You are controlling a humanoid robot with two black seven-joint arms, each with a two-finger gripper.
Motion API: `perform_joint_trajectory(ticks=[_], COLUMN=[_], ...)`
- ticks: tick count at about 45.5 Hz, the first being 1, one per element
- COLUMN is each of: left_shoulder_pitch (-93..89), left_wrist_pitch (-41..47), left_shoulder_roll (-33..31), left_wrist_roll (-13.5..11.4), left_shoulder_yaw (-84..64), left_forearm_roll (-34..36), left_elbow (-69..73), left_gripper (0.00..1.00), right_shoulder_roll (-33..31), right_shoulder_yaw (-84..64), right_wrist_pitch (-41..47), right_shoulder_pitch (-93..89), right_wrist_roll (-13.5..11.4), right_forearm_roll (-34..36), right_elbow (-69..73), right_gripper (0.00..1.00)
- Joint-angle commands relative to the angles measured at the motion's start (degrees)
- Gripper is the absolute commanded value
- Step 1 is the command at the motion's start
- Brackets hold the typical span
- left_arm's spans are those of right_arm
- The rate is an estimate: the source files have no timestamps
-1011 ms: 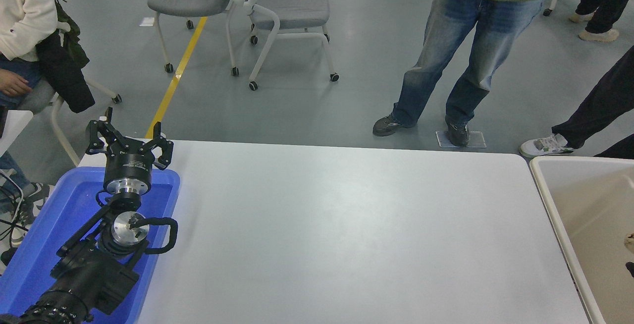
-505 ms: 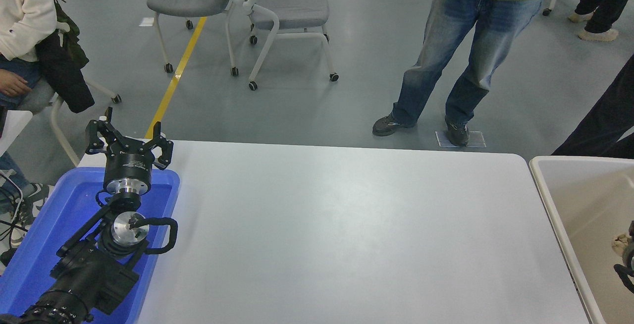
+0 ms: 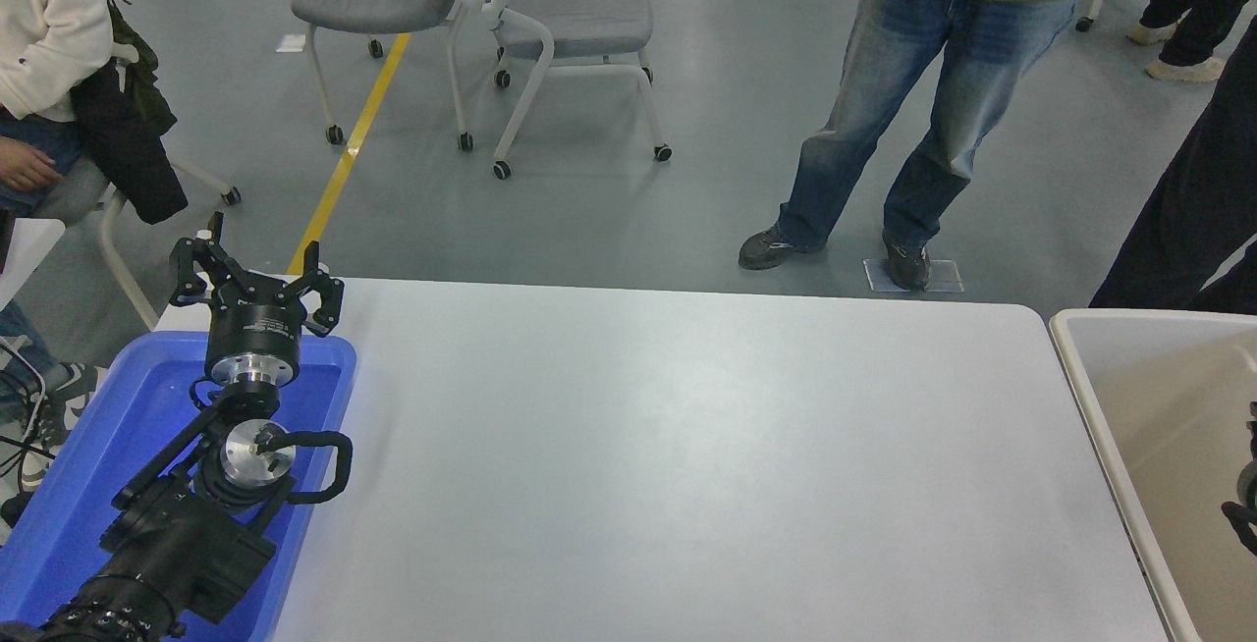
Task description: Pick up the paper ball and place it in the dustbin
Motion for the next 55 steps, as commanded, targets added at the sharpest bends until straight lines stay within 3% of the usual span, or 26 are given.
perform_joint_trajectory(ticks=[1,9,16,25,33,42,47,55], left_shoulder_pitch=[0.0,0.0,0.0,0.0,0.0,0.0,0.0,0.0], left_wrist_pitch=[0.0,-0.1,-0.1,0.0,0.0,0.0,0.0,0.0], left_shoulder_roll=[0.0,0.0,-0.1,0.0,0.0,0.0,0.0,0.0], left_wrist_roll=[0.0,0.0,0.0,0.0,0.0,0.0,0.0,0.0], left_shoulder_yaw=[0.0,0.0,0.0,0.0,0.0,0.0,0.0,0.0], left_forearm_roll=[0.0,0.0,0.0,0.0,0.0,0.0,0.0,0.0], left_elbow=[0.0,0.0,0.0,0.0,0.0,0.0,0.0,0.0], left_gripper=[0.99,0.99,0.99,0.99,0.99,0.99,0.99,0.99], right_shoulder_roll=[-1.6,-5.6,-13.6,-21.4,-25.0,-24.0,-20.0,-13.1], right_shoulder_yaw=[-0.5,-5.4,-6.0,-5.9,-4.9,-1.2,2.9,10.9], right_wrist_pitch=[0.2,0.0,-0.9,-5.9,-6.6,-6.3,-6.2,-6.1], right_shoulder_pitch=[3.2,6.5,10.1,15.9,20.5,22.8,23.1,21.9], right_wrist_roll=[-0.2,-0.2,-0.5,-0.7,-0.7,-0.5,0.0,0.3], right_forearm_roll=[-0.6,-0.6,-0.9,-8.4,-8.3,-8.2,-7.1,1.6], right_elbow=[0.9,6.4,20.2,37.0,45.5,50.6,50.6,48.9], right_gripper=[1.00,1.00,1.00,1.00,1.00,1.00,1.00,1.00])
